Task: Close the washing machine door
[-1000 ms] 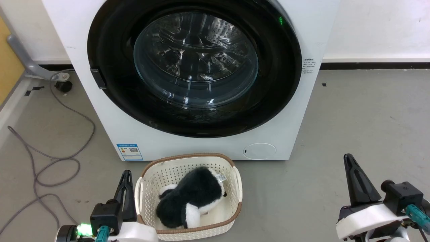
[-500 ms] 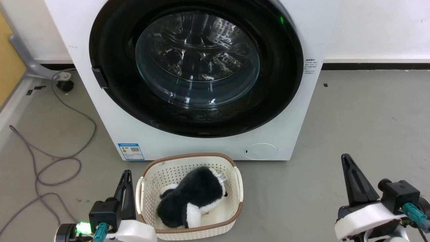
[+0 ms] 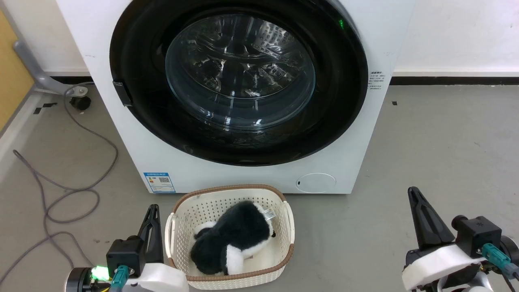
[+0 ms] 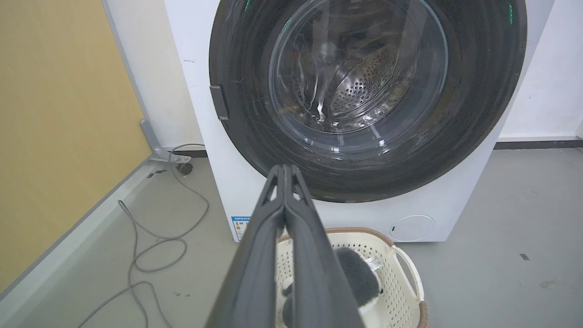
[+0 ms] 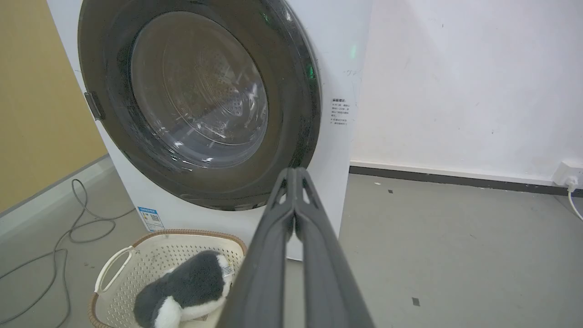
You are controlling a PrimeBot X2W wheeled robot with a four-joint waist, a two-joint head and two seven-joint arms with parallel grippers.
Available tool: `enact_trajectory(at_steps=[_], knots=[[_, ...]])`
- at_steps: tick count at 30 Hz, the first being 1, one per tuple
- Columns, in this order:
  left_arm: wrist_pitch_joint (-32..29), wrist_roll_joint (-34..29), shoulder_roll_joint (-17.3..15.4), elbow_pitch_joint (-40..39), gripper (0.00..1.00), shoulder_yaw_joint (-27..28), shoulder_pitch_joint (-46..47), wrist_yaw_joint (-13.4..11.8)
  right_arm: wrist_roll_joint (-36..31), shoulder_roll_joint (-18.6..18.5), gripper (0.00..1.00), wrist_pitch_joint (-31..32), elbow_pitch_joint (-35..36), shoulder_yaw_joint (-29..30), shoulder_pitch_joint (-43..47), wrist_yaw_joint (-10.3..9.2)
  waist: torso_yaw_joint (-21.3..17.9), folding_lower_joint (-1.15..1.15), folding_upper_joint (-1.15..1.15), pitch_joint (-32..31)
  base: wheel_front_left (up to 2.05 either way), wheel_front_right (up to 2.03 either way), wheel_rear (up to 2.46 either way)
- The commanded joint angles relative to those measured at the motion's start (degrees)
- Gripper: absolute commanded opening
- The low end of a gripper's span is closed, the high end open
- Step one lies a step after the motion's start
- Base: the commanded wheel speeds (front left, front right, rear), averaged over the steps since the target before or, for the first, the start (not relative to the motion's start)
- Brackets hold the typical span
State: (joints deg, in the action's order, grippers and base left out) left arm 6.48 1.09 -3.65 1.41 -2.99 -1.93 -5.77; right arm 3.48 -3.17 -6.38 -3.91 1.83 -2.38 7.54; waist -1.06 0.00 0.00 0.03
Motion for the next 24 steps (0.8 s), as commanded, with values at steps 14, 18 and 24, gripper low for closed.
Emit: enact_trajectory(at_steps=[14,18,24], knots=[[-1.91,-0.59,0.29,-0.54,0.00,0.94,1.18,1.74,-1.24,0.20,0.00,1.80,1.35,-0.57,1.42,-0.04,0.28,0.00,0.00,-0.01,0.00,0.00,0.00],[-2.27,-0.63,0.32,-0.61,0.00,1.10,1.24,2.05,-1.41,0.21,0.00,2.15,1.55,-0.66,1.50,-0.04,0.34,0.00,0.00,-0.01,0.00,0.00,0.00],[-3.08,-0.72,0.41,-0.76,0.00,1.47,1.37,2.77,-1.82,0.22,0.00,2.97,2.01,-0.89,1.67,-0.04,0.48,0.00,0.00,-0.01,0.00,0.00,0.00]])
